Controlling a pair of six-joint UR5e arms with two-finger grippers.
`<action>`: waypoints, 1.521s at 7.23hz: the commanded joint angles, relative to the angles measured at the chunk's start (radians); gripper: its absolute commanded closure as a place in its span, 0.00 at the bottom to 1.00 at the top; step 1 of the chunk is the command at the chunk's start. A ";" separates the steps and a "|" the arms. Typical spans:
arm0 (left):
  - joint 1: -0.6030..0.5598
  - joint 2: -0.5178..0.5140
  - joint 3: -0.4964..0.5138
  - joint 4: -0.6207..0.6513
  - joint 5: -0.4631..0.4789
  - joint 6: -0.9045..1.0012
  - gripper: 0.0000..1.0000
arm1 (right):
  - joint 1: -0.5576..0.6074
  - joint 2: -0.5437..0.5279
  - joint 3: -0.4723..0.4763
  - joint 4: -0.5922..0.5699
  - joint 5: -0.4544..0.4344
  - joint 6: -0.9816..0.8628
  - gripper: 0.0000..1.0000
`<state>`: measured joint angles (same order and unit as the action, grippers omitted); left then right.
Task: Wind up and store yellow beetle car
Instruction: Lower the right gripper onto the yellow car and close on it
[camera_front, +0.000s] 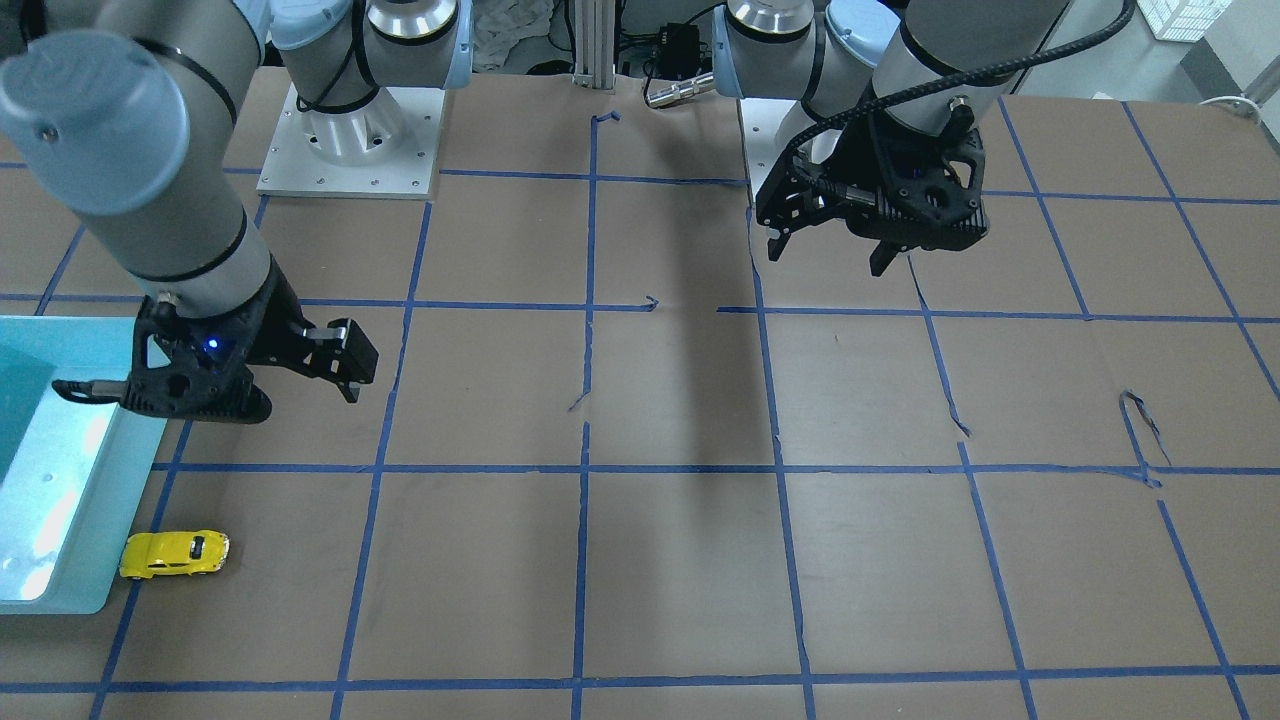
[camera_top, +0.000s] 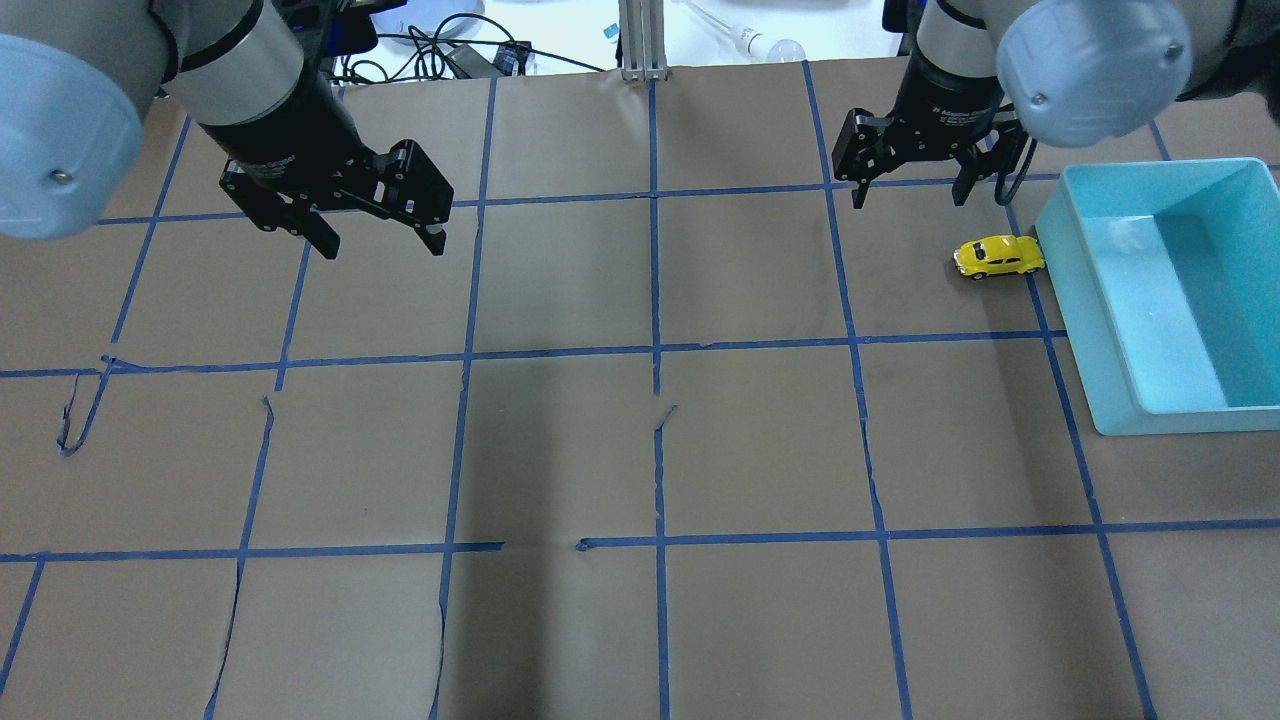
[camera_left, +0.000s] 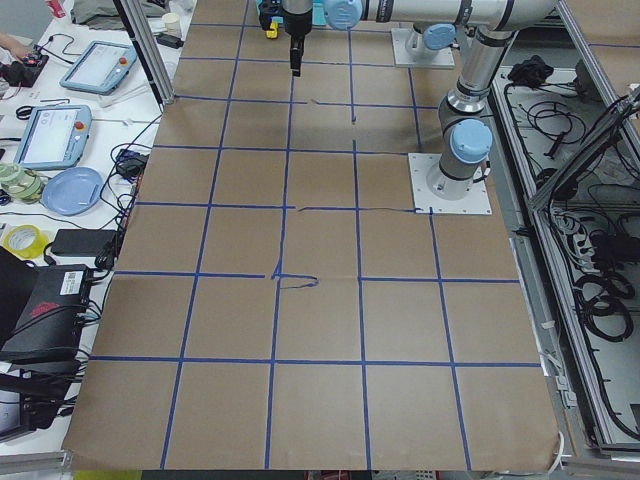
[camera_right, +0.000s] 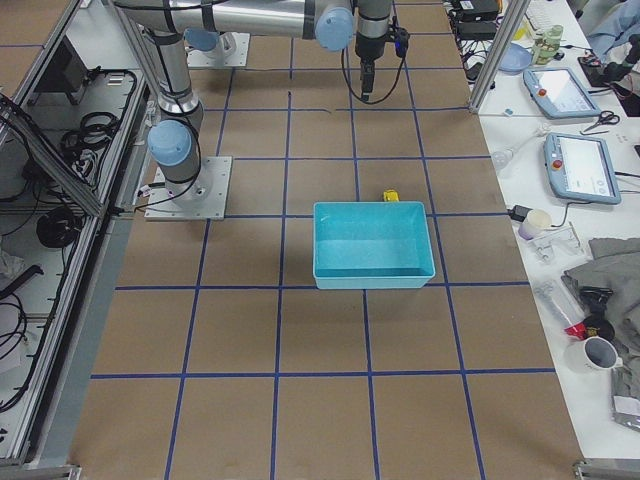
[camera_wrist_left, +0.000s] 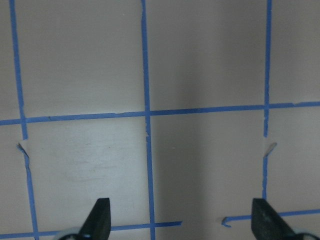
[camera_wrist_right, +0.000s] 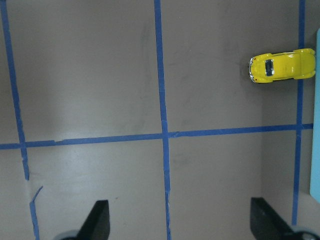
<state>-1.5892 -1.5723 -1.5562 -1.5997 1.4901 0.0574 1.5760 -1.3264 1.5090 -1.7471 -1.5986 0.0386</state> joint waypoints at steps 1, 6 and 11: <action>0.014 0.020 -0.010 -0.032 0.084 0.054 0.00 | -0.001 0.078 0.002 -0.063 0.003 -0.087 0.00; 0.014 0.044 -0.064 -0.020 0.044 0.051 0.00 | -0.001 0.076 0.031 -0.112 0.031 -0.922 0.00; 0.018 0.043 -0.108 0.109 0.039 0.013 0.00 | -0.069 0.177 0.036 -0.260 -0.104 -1.657 0.00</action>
<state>-1.5727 -1.5273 -1.6624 -1.4983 1.5339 0.0809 1.5485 -1.1833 1.5441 -1.9606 -1.6913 -1.4798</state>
